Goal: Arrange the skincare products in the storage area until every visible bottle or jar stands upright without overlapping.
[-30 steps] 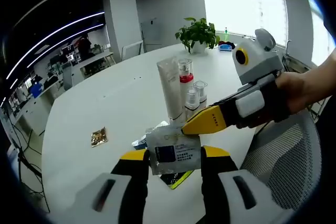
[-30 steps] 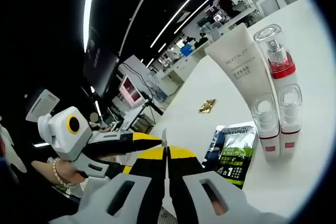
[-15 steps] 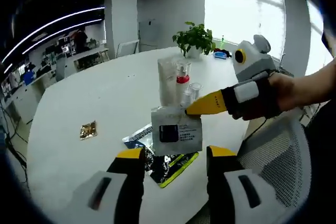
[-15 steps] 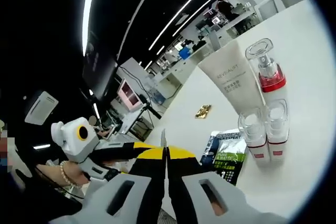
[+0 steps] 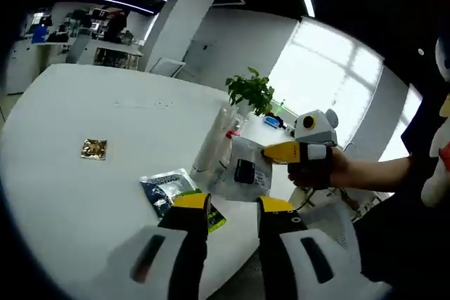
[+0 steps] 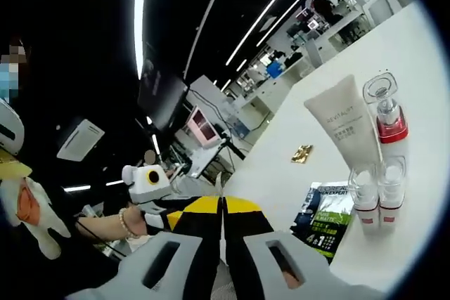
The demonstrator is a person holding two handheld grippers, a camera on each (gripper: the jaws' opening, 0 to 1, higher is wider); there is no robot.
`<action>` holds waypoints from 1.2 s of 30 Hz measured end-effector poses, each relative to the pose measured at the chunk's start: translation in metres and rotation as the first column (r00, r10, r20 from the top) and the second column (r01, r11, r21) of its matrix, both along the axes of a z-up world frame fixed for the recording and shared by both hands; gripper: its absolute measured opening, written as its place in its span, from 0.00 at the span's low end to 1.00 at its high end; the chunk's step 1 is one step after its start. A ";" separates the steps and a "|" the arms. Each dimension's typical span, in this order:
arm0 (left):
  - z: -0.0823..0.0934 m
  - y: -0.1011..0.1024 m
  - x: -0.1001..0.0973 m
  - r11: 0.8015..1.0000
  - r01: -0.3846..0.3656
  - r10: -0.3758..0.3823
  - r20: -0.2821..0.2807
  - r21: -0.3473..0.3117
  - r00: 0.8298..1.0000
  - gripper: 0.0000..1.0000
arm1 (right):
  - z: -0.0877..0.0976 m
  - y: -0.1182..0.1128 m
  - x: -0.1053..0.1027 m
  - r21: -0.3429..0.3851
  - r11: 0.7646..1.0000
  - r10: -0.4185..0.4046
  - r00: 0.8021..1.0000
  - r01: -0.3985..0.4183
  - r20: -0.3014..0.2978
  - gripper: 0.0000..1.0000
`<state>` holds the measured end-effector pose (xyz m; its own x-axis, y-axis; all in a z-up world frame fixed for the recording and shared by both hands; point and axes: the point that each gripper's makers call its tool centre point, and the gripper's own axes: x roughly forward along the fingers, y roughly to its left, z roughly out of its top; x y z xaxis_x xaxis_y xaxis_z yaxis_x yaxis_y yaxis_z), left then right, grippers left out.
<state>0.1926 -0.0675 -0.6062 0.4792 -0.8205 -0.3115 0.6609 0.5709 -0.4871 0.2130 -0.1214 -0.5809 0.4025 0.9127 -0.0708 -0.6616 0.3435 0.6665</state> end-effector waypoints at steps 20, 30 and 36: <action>0.002 0.022 -0.012 0.980 -0.121 0.101 -0.134 -0.156 0.986 0.02 | -0.001 0.034 -0.002 -0.162 0.987 0.033 0.990 -0.011 0.134 0.03; -0.015 0.052 -0.017 0.940 -0.287 0.235 -0.256 -0.187 0.938 0.02 | -0.013 0.063 -0.007 -0.264 0.964 0.085 0.982 -0.039 0.169 0.04; -0.012 0.058 -0.014 0.905 -0.340 0.261 -0.299 -0.255 0.918 0.02 | -0.025 0.066 0.004 -0.325 0.945 0.084 0.980 -0.021 0.181 0.06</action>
